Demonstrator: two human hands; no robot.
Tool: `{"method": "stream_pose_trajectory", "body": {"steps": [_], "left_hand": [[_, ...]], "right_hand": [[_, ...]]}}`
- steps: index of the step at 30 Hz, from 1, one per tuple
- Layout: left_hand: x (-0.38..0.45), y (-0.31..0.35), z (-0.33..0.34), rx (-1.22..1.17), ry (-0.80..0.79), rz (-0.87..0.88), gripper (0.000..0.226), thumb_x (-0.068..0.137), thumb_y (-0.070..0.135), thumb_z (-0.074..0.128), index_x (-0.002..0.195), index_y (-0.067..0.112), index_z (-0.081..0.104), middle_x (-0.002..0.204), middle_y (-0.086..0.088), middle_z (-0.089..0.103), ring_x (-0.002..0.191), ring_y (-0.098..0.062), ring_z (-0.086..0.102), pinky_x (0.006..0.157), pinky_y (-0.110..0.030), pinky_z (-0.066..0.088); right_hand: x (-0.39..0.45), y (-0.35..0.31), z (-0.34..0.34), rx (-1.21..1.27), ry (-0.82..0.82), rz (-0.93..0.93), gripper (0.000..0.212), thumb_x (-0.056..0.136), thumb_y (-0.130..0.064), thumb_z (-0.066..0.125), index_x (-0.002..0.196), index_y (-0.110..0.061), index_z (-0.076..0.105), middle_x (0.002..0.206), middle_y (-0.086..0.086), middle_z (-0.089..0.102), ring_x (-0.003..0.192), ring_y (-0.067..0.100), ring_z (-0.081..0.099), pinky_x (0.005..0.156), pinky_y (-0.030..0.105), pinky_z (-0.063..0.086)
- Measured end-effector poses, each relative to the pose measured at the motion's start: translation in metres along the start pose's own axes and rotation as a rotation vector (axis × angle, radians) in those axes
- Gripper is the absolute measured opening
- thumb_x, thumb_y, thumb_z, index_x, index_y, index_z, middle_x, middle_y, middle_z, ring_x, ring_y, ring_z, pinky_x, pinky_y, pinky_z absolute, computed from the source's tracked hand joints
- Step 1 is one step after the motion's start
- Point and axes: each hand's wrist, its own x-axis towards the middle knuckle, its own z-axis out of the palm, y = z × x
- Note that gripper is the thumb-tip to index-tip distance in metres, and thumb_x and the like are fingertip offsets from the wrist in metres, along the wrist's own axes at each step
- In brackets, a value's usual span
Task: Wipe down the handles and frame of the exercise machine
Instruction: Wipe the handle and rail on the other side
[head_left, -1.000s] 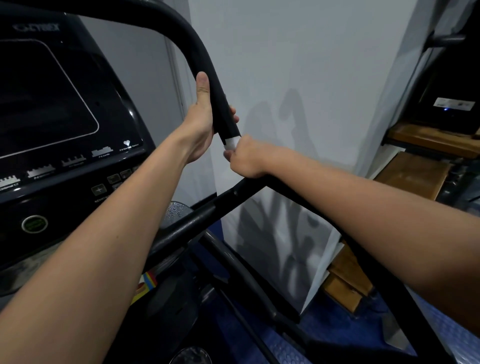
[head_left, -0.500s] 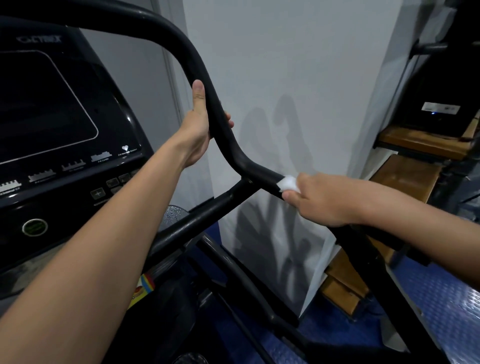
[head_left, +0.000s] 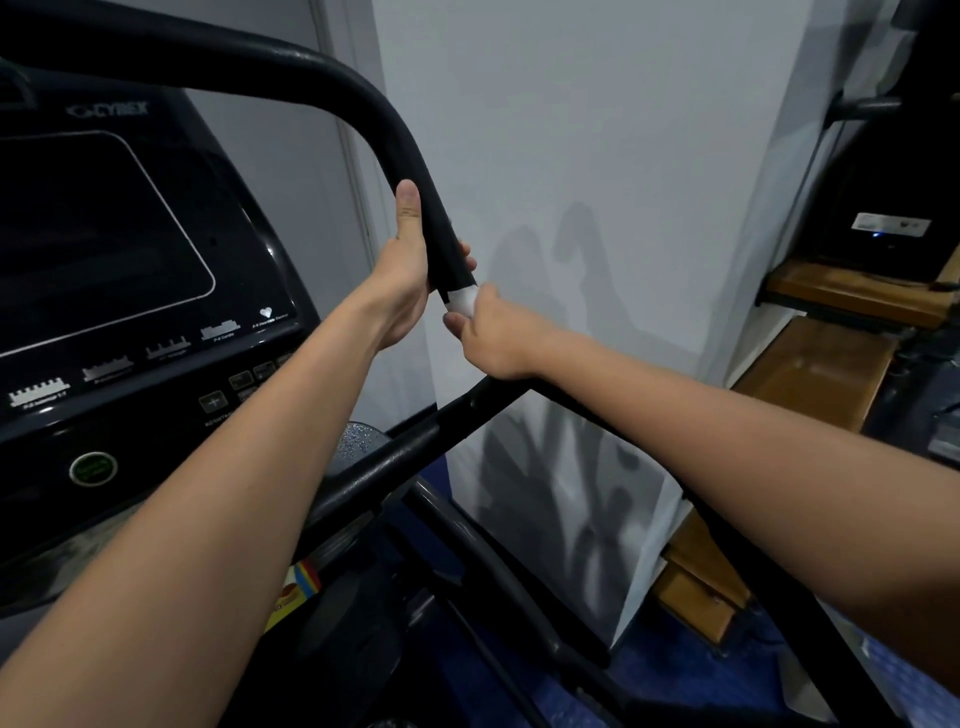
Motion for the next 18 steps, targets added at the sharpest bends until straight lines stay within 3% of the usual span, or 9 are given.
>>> {"method": "stream_pose_trajectory", "body": {"steps": [3, 6, 10, 12, 16, 18], "left_hand": [[0.000, 0.000, 0.000, -0.002, -0.007, 0.002, 0.068, 0.101, 0.066, 0.021, 0.087, 0.010, 0.057, 0.074, -0.004, 0.064, 0.084, -0.026, 0.068, 0.104, -0.047, 0.051], [0.002, -0.002, -0.002, 0.011, -0.017, 0.006, 0.069, 0.100, 0.066, 0.020, 0.091, 0.010, 0.058, 0.079, -0.005, 0.064, 0.084, -0.024, 0.070, 0.103, -0.046, 0.052], [0.004, -0.004, -0.004, 0.011, -0.036, 0.012, 0.069, 0.101, 0.066, 0.018, 0.091, 0.010, 0.058, 0.077, -0.003, 0.063, 0.083, -0.023, 0.069, 0.101, -0.045, 0.053], [0.004, -0.004, -0.003, 0.015, -0.034, 0.010, 0.069, 0.100, 0.066, 0.018, 0.088, 0.011, 0.059, 0.074, -0.002, 0.064, 0.083, -0.022, 0.069, 0.100, -0.044, 0.054], [0.005, -0.005, -0.003, 0.021, -0.022, 0.002, 0.070, 0.100, 0.068, 0.019, 0.084, 0.012, 0.059, 0.072, -0.001, 0.066, 0.085, -0.023, 0.070, 0.100, -0.045, 0.054], [0.006, -0.005, -0.003, 0.010, -0.019, 0.003, 0.070, 0.099, 0.068, 0.020, 0.082, 0.013, 0.058, 0.070, 0.000, 0.065, 0.084, -0.023, 0.070, 0.100, -0.046, 0.053]], "right_hand": [[-0.025, 0.009, -0.014, -0.174, -0.111, -0.017, 0.018, 0.102, -0.029, 0.039, 0.102, -0.014, 0.048, 0.090, 0.004, 0.046, 0.094, 0.033, 0.055, 0.078, 0.035, 0.042], [-0.077, 0.025, -0.031, -0.349, -0.123, -0.031, 0.024, 0.106, -0.035, 0.034, 0.103, -0.014, 0.046, 0.093, 0.007, 0.050, 0.089, 0.032, 0.055, 0.078, 0.038, 0.045], [-0.144, 0.057, -0.047, -0.442, -0.073, 0.037, 0.034, 0.104, -0.051, 0.030, 0.094, -0.019, 0.039, 0.079, -0.003, 0.051, 0.064, 0.015, 0.049, 0.056, 0.030, 0.034], [-0.167, 0.064, -0.050, -0.484, -0.070, 0.056, 0.035, 0.103, -0.054, 0.028, 0.091, -0.023, 0.039, 0.074, -0.004, 0.054, 0.059, 0.011, 0.051, 0.050, 0.026, 0.035], [-0.162, 0.056, -0.054, -0.438, -0.137, 0.107, 0.037, 0.103, -0.054, 0.029, 0.095, -0.020, 0.040, 0.082, -0.002, 0.057, 0.065, 0.013, 0.054, 0.054, 0.026, 0.037], [-0.135, 0.047, -0.047, -0.426, -0.132, 0.086, 0.035, 0.104, -0.050, 0.031, 0.103, -0.016, 0.042, 0.092, 0.002, 0.056, 0.077, 0.021, 0.056, 0.064, 0.032, 0.039]]}}
